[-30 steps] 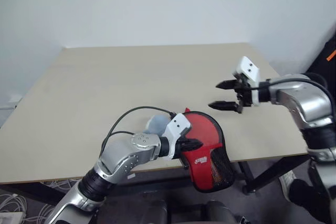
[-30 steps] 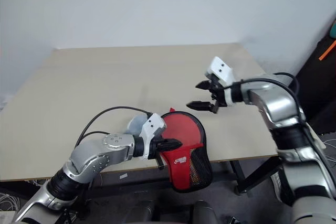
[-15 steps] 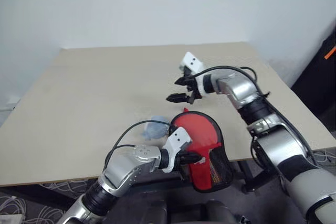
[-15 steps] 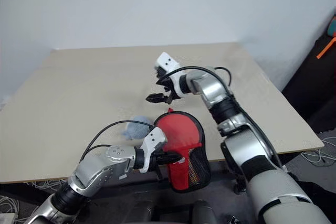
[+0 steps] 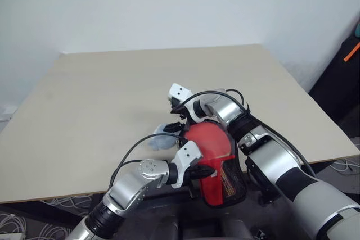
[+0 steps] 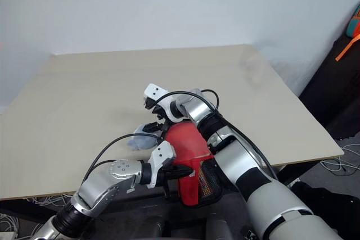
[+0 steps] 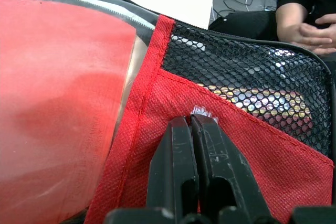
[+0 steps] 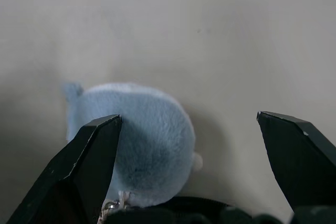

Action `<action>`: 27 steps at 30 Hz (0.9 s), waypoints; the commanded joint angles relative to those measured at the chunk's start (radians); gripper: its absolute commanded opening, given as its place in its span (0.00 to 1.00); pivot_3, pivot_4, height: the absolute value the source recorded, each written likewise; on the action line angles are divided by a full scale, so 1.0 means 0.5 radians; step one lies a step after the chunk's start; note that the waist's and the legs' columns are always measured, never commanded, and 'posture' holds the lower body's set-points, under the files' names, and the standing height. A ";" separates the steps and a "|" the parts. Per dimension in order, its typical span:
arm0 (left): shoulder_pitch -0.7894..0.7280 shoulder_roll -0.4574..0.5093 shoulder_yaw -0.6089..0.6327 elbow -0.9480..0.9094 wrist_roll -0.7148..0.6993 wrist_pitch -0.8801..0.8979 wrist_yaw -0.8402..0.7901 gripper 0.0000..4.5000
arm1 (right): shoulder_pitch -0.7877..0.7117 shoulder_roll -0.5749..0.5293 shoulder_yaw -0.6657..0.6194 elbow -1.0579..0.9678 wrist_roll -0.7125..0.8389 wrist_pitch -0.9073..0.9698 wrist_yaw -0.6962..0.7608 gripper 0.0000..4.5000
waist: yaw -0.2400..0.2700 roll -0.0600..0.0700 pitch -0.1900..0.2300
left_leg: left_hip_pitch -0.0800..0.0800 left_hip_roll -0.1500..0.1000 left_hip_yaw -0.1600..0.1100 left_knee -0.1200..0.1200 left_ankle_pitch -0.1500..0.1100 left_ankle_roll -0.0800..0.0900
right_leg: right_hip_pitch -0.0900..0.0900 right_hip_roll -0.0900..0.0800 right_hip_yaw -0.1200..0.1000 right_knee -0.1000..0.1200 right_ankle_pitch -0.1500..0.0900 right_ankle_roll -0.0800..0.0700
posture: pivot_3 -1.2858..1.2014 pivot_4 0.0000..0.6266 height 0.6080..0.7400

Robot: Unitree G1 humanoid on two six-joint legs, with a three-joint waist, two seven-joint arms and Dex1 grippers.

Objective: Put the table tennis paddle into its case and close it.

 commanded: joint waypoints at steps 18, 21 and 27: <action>-0.054 -0.084 0.086 0.120 0.119 -0.005 -0.041 0.00 | 0.036 -0.014 0.071 -0.071 -0.182 -0.026 0.275 0.88 | 0.000 0.003 -0.002 | 0.002 0.000 -0.001 0.001 0.001 -0.001 | 0.001 0.001 0.000 0.003 0.000 0.000 | 0.52 0.00 1.00; -0.060 -0.093 0.091 0.132 0.130 -0.004 -0.044 0.00 | 0.037 -0.023 0.075 -0.080 -0.187 -0.022 0.290 0.65 | 0.000 0.003 -0.002 | 0.002 0.000 -0.001 0.001 0.001 -0.001 | 0.001 0.001 0.000 0.003 0.000 0.000 | 0.52 0.00 1.00; -0.073 -0.103 0.091 0.149 0.146 -0.001 -0.054 0.00 | 0.057 -0.044 0.086 -0.142 -0.182 0.001 0.353 0.20 | 0.002 0.004 -0.003 | 0.002 -0.001 -0.002 0.002 0.001 -0.001 | 0.002 0.000 -0.001 0.003 0.000 0.000 | 0.52 0.00 1.00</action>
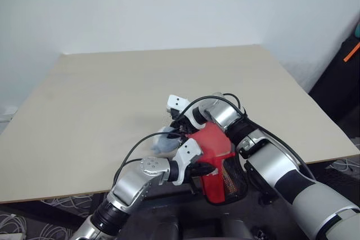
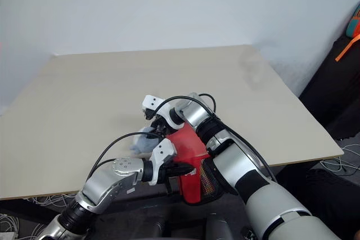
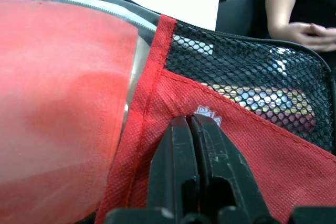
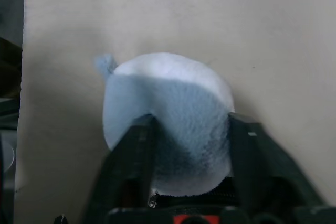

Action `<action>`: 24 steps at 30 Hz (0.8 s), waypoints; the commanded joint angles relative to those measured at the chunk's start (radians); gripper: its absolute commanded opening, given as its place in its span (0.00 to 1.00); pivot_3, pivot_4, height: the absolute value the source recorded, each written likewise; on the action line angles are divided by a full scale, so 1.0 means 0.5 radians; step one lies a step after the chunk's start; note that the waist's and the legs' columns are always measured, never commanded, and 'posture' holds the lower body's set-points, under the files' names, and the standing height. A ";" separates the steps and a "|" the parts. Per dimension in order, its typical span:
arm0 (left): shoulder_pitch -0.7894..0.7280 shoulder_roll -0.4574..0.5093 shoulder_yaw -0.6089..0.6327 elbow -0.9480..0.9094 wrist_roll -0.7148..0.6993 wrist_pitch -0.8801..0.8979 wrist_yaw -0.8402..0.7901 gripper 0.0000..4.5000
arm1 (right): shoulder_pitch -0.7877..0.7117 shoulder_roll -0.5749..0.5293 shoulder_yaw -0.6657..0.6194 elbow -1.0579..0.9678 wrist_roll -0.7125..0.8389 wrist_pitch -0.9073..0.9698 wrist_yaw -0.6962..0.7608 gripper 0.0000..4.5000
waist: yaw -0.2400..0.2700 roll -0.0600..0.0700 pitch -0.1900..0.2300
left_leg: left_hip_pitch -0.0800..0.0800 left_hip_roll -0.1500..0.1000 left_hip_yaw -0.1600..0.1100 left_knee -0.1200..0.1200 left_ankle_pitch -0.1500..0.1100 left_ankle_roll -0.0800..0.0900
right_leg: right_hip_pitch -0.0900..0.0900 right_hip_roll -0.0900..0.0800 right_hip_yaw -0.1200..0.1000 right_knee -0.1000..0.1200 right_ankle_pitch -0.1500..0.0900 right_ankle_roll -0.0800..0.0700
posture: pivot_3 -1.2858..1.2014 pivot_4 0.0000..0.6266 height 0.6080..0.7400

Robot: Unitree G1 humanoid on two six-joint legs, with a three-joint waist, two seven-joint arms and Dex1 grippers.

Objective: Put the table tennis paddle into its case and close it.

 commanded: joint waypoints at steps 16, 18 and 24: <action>-0.123 -0.049 0.074 0.180 0.109 0.005 0.000 0.00 | -0.002 0.057 -0.279 -0.138 0.135 0.153 -0.141 0.01 | -0.011 0.002 -0.001 | 0.000 0.000 -0.001 -0.001 0.000 0.000 | 0.000 0.001 0.000 0.001 0.000 -0.001 | 0.52 0.00 1.00; -0.146 -0.071 0.096 0.232 0.129 -0.011 0.035 0.00 | 0.021 0.064 -0.291 -0.170 0.155 0.192 -0.159 0.01 | -0.010 0.002 -0.001 | 0.000 0.000 -0.001 0.000 0.000 0.000 | 0.001 0.001 0.000 0.001 0.000 0.000 | 0.52 0.00 1.00; -0.165 -0.095 0.133 0.294 0.147 -0.027 0.069 0.00 | 0.040 0.078 -0.332 -0.232 0.220 0.321 -0.190 0.01 | -0.012 0.002 -0.001 | 0.001 0.000 -0.001 0.002 0.001 0.000 | 0.001 0.001 0.000 0.002 0.000 0.000 | 0.52 0.00 1.00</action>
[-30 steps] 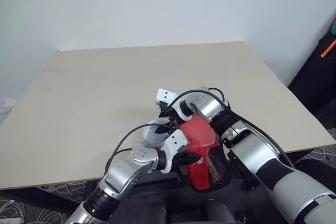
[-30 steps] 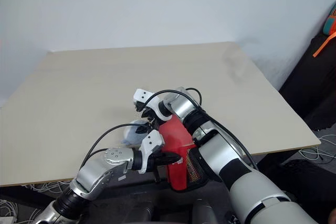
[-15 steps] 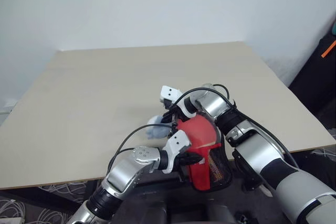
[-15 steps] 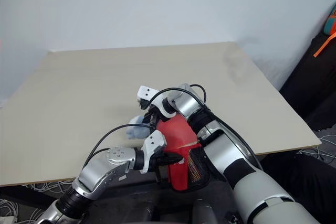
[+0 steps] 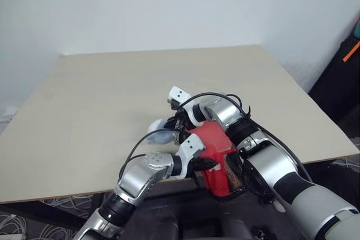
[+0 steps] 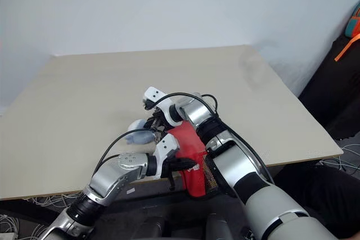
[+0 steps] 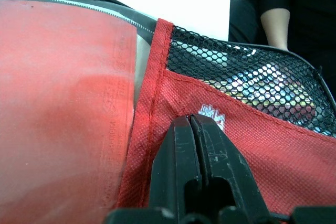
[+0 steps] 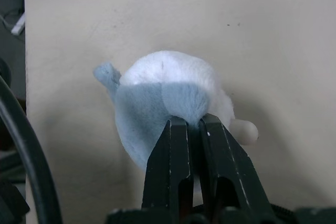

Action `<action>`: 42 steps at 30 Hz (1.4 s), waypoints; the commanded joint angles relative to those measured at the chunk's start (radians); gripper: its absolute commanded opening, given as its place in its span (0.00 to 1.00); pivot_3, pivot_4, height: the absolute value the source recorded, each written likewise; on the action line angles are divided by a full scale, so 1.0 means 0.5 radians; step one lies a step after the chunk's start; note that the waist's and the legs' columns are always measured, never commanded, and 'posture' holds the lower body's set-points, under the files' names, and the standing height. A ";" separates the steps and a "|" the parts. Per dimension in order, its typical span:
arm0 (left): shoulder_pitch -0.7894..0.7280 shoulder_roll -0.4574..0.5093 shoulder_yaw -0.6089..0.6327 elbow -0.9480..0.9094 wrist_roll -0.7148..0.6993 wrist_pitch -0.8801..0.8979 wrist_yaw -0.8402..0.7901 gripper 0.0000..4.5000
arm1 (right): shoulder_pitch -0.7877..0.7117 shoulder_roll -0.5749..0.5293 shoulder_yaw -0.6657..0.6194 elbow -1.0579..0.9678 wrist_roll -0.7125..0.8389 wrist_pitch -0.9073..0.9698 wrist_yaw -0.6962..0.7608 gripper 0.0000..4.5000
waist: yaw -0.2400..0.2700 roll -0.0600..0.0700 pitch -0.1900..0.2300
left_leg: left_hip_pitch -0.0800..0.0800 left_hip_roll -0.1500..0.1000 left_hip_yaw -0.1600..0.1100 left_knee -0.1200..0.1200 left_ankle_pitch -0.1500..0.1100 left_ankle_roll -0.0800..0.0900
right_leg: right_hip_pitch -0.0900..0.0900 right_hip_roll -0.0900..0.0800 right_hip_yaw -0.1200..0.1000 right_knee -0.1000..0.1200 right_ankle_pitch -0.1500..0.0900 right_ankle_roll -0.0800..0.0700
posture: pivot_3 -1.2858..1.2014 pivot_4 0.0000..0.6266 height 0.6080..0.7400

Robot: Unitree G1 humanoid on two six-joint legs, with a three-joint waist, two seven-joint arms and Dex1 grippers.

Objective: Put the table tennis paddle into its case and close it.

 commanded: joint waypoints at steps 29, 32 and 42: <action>0.032 0.087 0.161 0.019 0.081 0.067 0.087 0.00 | -0.367 0.133 -0.743 0.712 0.218 -0.252 -1.316 0.01 | -0.041 0.001 0.000 | 0.000 0.003 -0.001 -0.003 0.002 0.000 | -0.003 0.003 0.001 0.002 0.002 -0.003 | 0.52 0.00 1.00; 0.035 0.092 0.159 0.018 0.080 0.072 0.082 0.00 | -0.374 0.120 -0.806 0.753 0.239 -0.305 -1.451 0.01 | -0.041 0.001 0.000 | 0.000 0.003 -0.001 -0.003 0.002 0.000 | -0.003 0.004 0.001 0.002 0.002 -0.003 | 0.52 0.00 1.00; 0.052 0.102 0.161 -0.003 0.074 0.087 0.077 0.00 | -0.366 0.060 -0.911 0.825 0.244 -0.399 -1.657 0.01 | -0.041 0.001 0.000 | 0.000 0.003 -0.002 -0.004 0.002 0.000 | -0.002 0.004 0.001 0.001 0.002 -0.003 | 0.52 0.00 1.00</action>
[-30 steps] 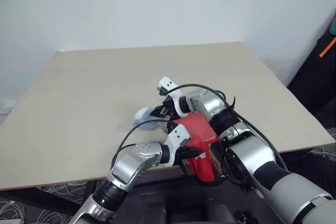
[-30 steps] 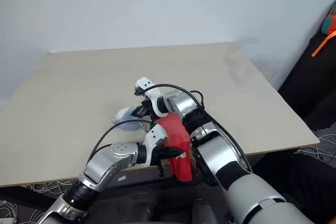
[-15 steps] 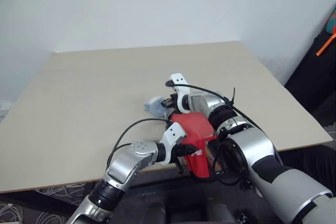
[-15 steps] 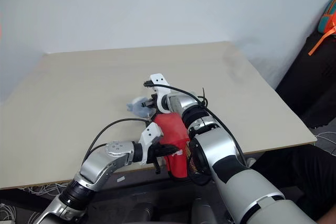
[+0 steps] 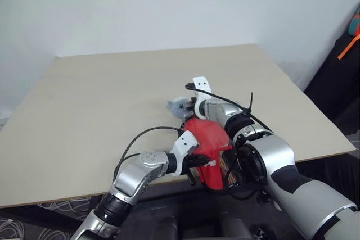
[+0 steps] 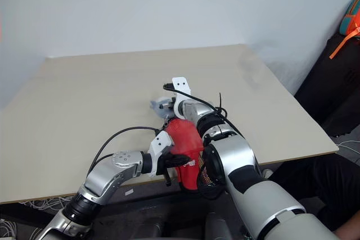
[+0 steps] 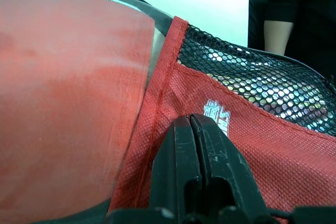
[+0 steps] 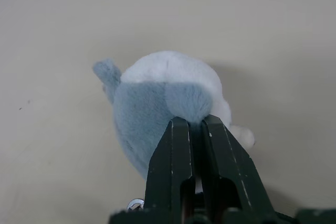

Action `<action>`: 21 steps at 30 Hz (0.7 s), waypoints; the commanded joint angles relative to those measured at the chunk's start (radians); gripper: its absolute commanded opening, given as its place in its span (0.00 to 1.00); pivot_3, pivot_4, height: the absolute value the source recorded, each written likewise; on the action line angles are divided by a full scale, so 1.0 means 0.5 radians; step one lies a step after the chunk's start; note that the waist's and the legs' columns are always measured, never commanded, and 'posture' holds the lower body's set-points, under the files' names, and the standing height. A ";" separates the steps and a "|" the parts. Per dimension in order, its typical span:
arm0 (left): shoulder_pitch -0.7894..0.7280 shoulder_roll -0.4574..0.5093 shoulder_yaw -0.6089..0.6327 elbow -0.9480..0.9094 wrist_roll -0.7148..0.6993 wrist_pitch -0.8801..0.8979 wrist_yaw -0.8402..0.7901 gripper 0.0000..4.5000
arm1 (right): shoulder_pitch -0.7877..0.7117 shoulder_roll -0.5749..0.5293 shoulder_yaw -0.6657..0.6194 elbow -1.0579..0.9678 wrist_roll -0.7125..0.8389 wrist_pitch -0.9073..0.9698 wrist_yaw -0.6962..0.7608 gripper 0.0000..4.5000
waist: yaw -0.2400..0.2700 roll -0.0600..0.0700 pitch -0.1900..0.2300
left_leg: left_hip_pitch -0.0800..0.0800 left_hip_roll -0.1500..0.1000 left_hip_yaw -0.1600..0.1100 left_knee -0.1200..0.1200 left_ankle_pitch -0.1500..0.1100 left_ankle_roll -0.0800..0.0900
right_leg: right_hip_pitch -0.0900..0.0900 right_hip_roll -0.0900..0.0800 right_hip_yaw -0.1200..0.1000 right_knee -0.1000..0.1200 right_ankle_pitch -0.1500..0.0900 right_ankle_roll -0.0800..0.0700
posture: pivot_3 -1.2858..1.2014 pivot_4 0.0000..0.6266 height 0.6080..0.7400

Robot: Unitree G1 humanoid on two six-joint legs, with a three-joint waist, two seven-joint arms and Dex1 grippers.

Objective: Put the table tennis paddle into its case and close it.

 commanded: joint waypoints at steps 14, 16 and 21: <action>0.019 0.053 0.060 0.027 0.066 0.059 0.043 0.00 | -0.066 -0.229 -0.161 0.003 0.014 -0.217 -0.256 0.01 | -0.001 0.002 0.000 | 0.000 0.000 0.000 -0.001 0.000 0.001 | 0.001 0.000 0.001 -0.002 0.000 0.000 | 0.52 0.00 1.00; 0.018 0.055 0.059 0.028 0.065 0.061 0.038 0.00 | -0.065 -0.231 -0.159 0.004 0.005 -0.217 -0.250 0.01 | -0.002 0.002 0.000 | 0.000 0.000 0.000 -0.001 0.000 0.001 | 0.001 0.000 0.001 -0.002 0.000 0.000 | 0.52 0.00 1.00; 0.009 0.054 0.049 0.034 0.068 0.061 0.030 0.00 | -0.057 -0.222 -0.151 -0.001 -0.005 -0.200 -0.219 0.01 | -0.001 0.003 0.000 | 0.000 0.000 0.000 -0.001 0.000 0.001 | 0.001 0.000 0.001 -0.002 0.000 0.000 | 0.52 0.00 1.00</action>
